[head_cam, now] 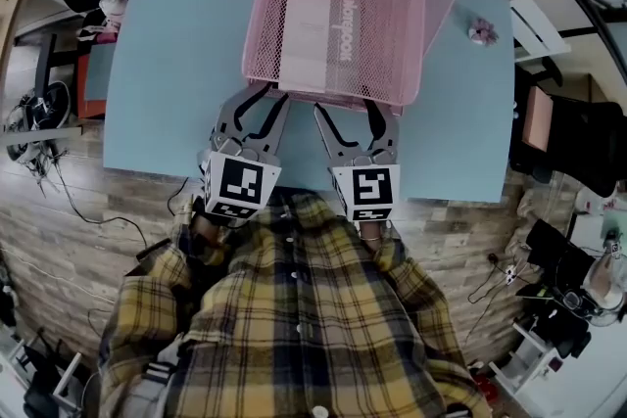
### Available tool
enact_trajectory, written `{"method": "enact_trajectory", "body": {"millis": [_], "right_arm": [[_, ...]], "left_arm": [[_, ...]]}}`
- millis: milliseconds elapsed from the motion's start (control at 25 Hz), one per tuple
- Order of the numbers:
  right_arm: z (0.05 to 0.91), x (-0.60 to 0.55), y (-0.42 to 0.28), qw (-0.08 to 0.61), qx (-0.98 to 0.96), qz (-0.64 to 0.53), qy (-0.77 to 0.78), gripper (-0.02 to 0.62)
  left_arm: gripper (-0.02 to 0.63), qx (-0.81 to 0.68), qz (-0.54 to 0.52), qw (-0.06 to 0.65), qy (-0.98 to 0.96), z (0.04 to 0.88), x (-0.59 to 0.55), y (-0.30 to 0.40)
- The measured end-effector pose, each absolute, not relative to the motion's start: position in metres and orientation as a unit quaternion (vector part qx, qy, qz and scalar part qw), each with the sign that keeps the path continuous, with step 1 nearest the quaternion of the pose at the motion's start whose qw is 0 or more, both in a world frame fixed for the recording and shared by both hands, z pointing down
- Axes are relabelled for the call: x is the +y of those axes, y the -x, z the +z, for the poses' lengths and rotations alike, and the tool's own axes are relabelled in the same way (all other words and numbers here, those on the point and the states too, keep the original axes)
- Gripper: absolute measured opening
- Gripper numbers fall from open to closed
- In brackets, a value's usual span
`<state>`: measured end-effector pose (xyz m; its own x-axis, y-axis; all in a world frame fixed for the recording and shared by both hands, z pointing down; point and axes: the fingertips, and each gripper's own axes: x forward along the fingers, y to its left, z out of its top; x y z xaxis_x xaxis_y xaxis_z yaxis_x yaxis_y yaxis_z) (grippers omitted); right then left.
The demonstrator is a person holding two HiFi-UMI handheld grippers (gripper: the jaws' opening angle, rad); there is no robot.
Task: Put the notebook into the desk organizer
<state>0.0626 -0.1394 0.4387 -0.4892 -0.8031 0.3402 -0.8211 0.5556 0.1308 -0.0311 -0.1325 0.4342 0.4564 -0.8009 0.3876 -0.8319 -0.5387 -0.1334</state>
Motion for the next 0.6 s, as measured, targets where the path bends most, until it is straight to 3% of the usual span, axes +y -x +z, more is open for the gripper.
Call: {"method": "enact_trajectory", "body": {"millis": [320,600], "right_arm": [[0.42,-0.124,-0.065,0.161,-0.872,0.021,-0.463,0.333],[0.406,-0.103,-0.076,0.137,-0.876,0.032,-0.461,0.293]], "left_arm": [[0.104,-0.485,0.178,0.031,-0.856,0.415,-0.116,0.031],[0.103,-0.487,0.157,0.04,-0.858,0.403,-0.093,0.033]]}}
